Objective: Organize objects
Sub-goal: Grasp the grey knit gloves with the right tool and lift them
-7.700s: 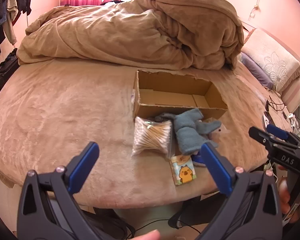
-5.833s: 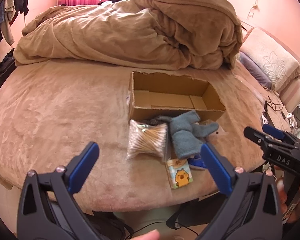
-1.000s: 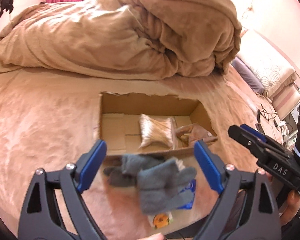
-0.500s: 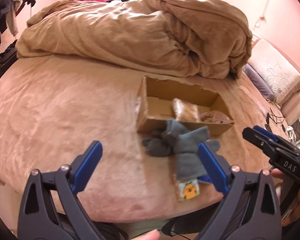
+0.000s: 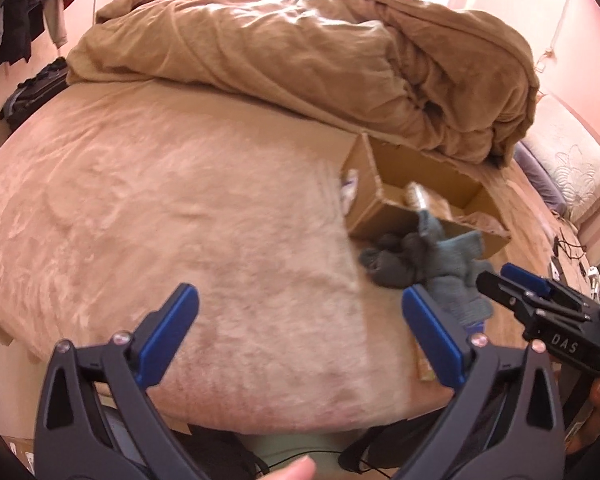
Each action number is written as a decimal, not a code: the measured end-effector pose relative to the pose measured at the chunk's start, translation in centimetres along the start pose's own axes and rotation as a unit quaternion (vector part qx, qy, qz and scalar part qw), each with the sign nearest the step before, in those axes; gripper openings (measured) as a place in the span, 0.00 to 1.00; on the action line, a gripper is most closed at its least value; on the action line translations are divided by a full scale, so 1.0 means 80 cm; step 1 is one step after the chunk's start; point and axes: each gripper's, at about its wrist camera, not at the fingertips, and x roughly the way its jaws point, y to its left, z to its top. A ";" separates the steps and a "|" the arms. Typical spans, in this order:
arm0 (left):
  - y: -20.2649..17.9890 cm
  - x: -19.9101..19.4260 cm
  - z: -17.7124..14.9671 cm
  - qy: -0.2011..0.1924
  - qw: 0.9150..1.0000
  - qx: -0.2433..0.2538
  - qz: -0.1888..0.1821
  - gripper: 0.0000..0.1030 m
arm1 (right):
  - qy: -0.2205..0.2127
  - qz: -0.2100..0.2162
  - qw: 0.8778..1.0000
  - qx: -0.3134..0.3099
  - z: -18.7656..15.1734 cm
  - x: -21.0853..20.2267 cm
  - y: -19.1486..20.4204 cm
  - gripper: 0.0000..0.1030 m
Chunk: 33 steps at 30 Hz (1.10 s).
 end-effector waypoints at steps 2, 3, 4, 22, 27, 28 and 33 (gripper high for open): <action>0.007 0.006 -0.006 0.001 1.000 -0.002 0.005 0.99 | 0.008 0.001 1.000 -0.005 -0.002 0.011 0.007 0.64; 0.010 0.009 -0.007 0.003 1.000 -0.002 0.006 0.99 | 0.011 0.001 1.000 -0.007 -0.003 0.017 0.010 0.64; 0.013 0.014 -0.010 0.005 1.000 -0.002 0.007 0.99 | 0.016 0.000 1.000 -0.009 -0.004 0.024 0.011 0.64; 0.012 0.058 -0.024 0.046 0.999 -0.017 -0.001 0.99 | 0.030 -0.013 0.999 -0.031 -0.005 0.070 0.010 0.40; -0.011 0.056 -0.024 0.047 0.999 -0.004 -0.003 0.99 | 0.020 0.001 1.000 -0.019 -0.005 0.051 -0.003 0.38; -0.020 0.054 -0.024 0.045 0.999 0.002 -0.004 0.99 | 0.016 0.003 1.000 -0.016 -0.005 0.045 -0.006 0.38; -0.061 0.055 -0.026 0.046 0.998 0.025 -0.016 0.99 | -0.002 0.007 1.000 0.003 -0.008 0.012 -0.036 0.37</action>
